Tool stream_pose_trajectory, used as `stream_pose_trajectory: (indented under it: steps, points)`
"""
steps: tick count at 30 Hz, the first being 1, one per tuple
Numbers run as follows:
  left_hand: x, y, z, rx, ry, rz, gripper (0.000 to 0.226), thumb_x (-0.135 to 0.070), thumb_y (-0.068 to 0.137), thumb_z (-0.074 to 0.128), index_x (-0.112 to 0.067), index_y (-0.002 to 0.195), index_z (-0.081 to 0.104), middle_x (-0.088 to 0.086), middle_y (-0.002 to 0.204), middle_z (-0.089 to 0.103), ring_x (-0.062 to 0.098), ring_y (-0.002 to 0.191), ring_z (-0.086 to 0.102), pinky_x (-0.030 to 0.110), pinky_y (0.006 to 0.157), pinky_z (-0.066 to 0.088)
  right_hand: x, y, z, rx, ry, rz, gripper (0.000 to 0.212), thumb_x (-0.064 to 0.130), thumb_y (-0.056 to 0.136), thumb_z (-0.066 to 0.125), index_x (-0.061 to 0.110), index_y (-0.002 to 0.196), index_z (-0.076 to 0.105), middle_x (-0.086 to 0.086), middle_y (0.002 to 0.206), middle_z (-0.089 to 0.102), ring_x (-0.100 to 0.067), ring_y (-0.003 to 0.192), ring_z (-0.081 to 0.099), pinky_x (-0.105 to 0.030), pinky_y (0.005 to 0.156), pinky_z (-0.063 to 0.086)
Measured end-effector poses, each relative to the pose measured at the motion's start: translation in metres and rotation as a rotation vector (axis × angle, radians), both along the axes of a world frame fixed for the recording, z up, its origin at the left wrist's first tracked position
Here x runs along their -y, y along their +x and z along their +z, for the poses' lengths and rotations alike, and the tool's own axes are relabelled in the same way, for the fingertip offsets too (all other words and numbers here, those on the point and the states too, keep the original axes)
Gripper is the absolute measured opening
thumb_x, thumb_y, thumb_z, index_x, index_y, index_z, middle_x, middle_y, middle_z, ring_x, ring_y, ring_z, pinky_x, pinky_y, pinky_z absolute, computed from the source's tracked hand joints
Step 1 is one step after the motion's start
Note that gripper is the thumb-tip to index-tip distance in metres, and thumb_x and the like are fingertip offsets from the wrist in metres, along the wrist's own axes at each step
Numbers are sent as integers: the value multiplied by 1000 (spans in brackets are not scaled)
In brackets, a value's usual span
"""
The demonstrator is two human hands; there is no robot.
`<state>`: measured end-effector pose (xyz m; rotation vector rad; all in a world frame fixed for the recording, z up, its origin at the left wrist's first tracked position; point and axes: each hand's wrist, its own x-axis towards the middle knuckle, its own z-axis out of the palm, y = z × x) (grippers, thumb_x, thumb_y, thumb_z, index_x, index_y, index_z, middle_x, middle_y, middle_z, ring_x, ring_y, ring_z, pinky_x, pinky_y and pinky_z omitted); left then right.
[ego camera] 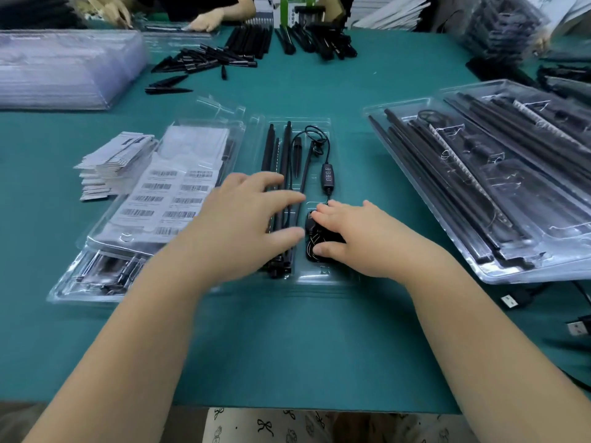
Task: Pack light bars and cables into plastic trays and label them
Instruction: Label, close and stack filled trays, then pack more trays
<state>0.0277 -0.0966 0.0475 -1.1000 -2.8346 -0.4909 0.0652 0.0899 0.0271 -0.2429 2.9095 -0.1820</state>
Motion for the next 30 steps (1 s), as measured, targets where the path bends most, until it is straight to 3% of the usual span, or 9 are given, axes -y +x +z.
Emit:
stream_pose_trajectory:
  steps: [2, 5, 9, 12, 14, 19, 23, 27, 30]
  points:
    - [28, -10, 26, 39, 275, 38, 40, -61, 80, 45, -50, 115, 59, -45, 111, 53, -18, 90, 55, 18, 70, 47, -1, 0, 0, 15, -9, -10, 60, 47, 96, 41, 23, 148, 23, 10, 155, 21, -8, 144, 10, -46, 115, 7]
    - [92, -63, 55, 10, 522, 393, 30, -53, 71, 51, -49, 95, 68, -31, 77, 67, -8, 55, 58, 17, 49, 41, -1, -1, 0, 10, 3, -8, 60, 48, 96, 40, 25, 148, 22, 12, 155, 21, -6, 144, 9, -45, 115, 7]
    - [161, -145, 46, 129, 333, 713, 45, -37, 72, 63, -18, 114, 65, -12, 69, 71, 15, 65, 65, 28, 69, 50, -1, 0, 1, 17, -20, -23, 61, 50, 95, 41, 27, 149, 22, 16, 155, 17, -3, 143, 6, -44, 115, 4]
    - [164, -170, 12, 34, -92, 771, 46, -32, 93, 56, -8, 131, 55, 19, 133, 56, 38, 119, 52, 42, 99, 40, -1, 1, 2, 7, -33, -28, 60, 50, 94, 42, 29, 147, 25, 19, 153, 22, 0, 142, 9, -43, 115, 4]
    - [159, -171, -2, 77, -184, 768, 49, -40, 96, 47, -10, 134, 52, 18, 141, 48, 38, 127, 44, 39, 102, 34, 0, 1, 3, 3, -34, -34, 59, 50, 94, 43, 30, 146, 27, 19, 152, 24, 0, 141, 12, -42, 115, 6]
    - [150, -176, -10, 137, -220, 768, 53, -47, 97, 35, -4, 103, 65, 21, 116, 61, 39, 107, 53, 41, 93, 44, 1, 2, 3, 12, -34, -47, 59, 50, 94, 43, 32, 147, 25, 22, 152, 21, 1, 141, 10, -41, 116, 6]
    - [141, -170, -2, 114, -311, 766, 58, -58, 91, 41, -7, 97, 66, 15, 97, 62, 36, 95, 56, 39, 83, 48, 0, 2, 2, 20, -46, -56, 60, 50, 94, 44, 33, 148, 22, 23, 153, 15, 2, 142, 5, -41, 118, 4]
    - [125, -158, 12, 58, -318, 805, 39, -40, 88, 54, -3, 75, 59, 12, 72, 54, 31, 70, 52, 33, 64, 43, 0, 2, 2, 18, -53, -59, 60, 49, 94, 44, 32, 147, 23, 22, 153, 15, 1, 142, 5, -40, 118, 5]
    - [115, -152, 14, 6, -283, 857, 19, -13, 84, 55, -3, 69, 52, 13, 69, 50, 26, 61, 45, 33, 62, 38, 0, 3, 1, 17, -59, -54, 60, 49, 94, 44, 32, 148, 23, 21, 153, 14, 1, 142, 5, -40, 117, 5]
